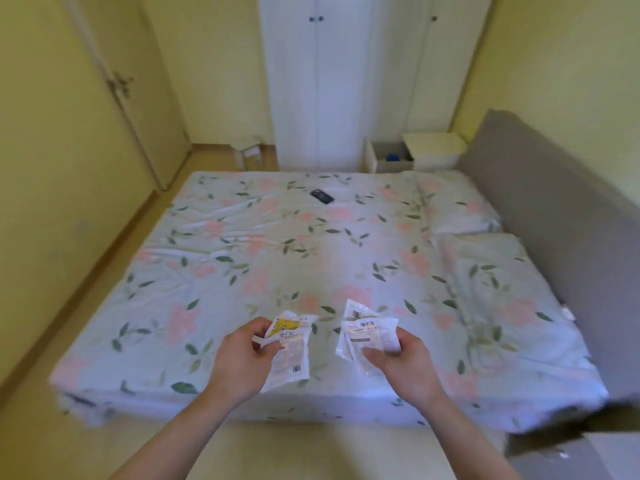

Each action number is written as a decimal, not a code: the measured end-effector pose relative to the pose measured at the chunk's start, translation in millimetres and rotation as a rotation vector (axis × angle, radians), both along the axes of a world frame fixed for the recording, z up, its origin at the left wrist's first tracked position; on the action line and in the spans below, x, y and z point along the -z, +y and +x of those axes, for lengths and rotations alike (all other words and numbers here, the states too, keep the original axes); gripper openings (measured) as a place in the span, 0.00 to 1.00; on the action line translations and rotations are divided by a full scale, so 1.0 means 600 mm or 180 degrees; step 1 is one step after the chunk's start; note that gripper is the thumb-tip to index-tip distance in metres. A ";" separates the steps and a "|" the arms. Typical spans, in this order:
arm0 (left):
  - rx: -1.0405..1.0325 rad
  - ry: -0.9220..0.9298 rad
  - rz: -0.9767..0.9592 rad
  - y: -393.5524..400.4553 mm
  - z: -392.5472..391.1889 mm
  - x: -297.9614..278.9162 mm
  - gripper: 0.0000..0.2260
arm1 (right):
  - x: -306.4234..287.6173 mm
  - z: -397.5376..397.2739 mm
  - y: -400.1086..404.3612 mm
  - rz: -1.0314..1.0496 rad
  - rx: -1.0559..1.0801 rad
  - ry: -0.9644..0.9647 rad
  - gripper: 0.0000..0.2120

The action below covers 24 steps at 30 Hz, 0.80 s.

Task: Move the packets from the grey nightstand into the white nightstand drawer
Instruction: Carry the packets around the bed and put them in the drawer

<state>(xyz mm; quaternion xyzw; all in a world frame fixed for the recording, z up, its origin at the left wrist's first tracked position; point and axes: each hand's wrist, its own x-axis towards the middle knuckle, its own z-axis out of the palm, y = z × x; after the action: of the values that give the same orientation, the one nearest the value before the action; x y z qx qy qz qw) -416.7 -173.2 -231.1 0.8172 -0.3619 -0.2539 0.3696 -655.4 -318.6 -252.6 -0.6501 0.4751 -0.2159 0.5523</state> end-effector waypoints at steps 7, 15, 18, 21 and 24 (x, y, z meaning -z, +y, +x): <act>-0.0672 -0.0040 -0.0190 0.126 0.208 -0.030 0.07 | -0.027 0.260 0.052 0.0017 -0.0657 -0.0071 0.16; -0.1198 -0.0043 -0.0139 0.212 0.457 -0.031 0.06 | -0.004 0.576 0.070 -0.0021 -0.1225 -0.0163 0.18; -0.1362 -0.0054 -0.0003 0.229 0.567 -0.039 0.06 | 0.000 0.701 0.071 0.0058 -0.1310 -0.0233 0.18; -0.1578 -0.0029 0.0074 0.251 0.675 -0.053 0.06 | -0.007 0.830 0.072 0.0094 -0.1378 -0.0310 0.17; -0.1847 -0.0034 0.0031 0.284 0.775 -0.065 0.06 | -0.021 0.961 0.082 0.0066 -0.1603 -0.0339 0.16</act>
<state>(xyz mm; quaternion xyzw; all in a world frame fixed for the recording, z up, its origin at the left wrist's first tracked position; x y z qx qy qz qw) 48.2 -3.1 -192.3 0.8898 -0.1137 -0.1349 0.4210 -79.1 -269.6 -239.7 -0.7299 0.2706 -0.1007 0.6195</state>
